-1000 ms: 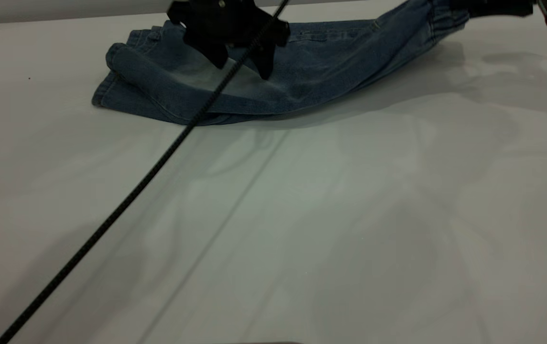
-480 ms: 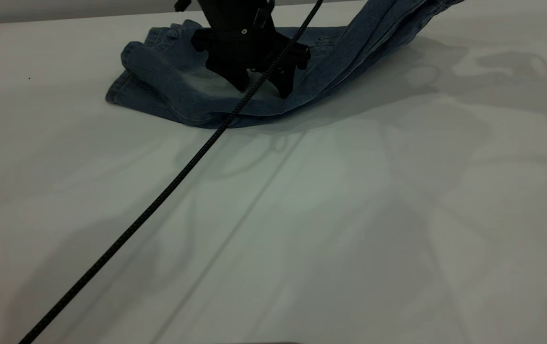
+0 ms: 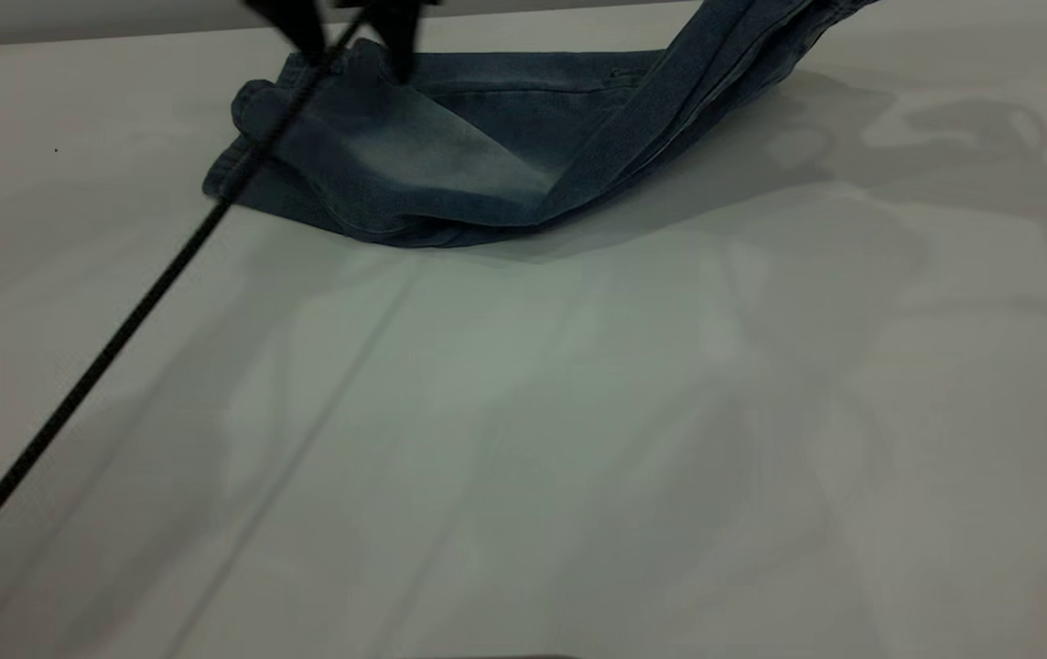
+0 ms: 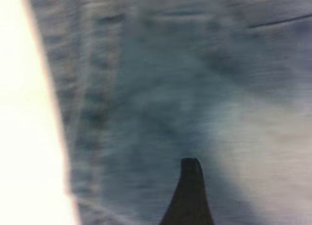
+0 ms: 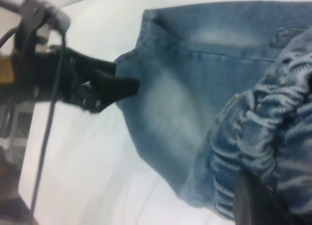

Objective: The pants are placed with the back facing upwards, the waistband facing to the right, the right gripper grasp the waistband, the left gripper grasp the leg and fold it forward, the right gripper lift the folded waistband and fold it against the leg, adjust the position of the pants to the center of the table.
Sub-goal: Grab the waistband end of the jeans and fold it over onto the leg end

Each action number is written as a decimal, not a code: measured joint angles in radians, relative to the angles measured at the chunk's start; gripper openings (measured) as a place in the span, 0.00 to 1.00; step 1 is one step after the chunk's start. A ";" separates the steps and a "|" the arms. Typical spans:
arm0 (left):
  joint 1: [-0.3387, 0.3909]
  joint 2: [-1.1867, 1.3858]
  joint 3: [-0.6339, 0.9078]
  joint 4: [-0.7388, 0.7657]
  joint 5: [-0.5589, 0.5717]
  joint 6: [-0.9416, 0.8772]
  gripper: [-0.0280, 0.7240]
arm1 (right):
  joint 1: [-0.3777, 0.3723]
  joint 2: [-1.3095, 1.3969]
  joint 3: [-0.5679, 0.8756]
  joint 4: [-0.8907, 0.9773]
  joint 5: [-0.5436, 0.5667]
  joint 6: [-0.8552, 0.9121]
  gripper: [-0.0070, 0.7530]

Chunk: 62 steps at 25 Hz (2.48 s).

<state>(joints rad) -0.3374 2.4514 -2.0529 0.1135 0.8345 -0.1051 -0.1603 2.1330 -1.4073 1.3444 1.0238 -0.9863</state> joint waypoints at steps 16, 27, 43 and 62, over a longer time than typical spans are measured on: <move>0.063 0.117 0.000 -0.001 -0.002 -0.002 0.79 | 0.201 -0.004 -0.146 0.000 -0.001 0.061 0.08; 0.063 0.078 -0.157 0.009 0.160 0.032 0.79 | 0.382 0.001 -0.162 0.004 -0.218 0.059 0.08; 0.063 0.007 -0.517 0.022 0.338 0.061 0.79 | 0.517 0.224 -0.175 0.416 -0.338 -0.321 0.08; 0.061 0.006 -0.517 -0.052 0.338 0.121 0.79 | 0.539 0.247 -0.194 0.306 -0.236 -0.218 0.90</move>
<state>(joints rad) -0.2762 2.4572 -2.5702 0.0611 1.1722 0.0158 0.3787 2.3803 -1.6014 1.6499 0.7876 -1.2040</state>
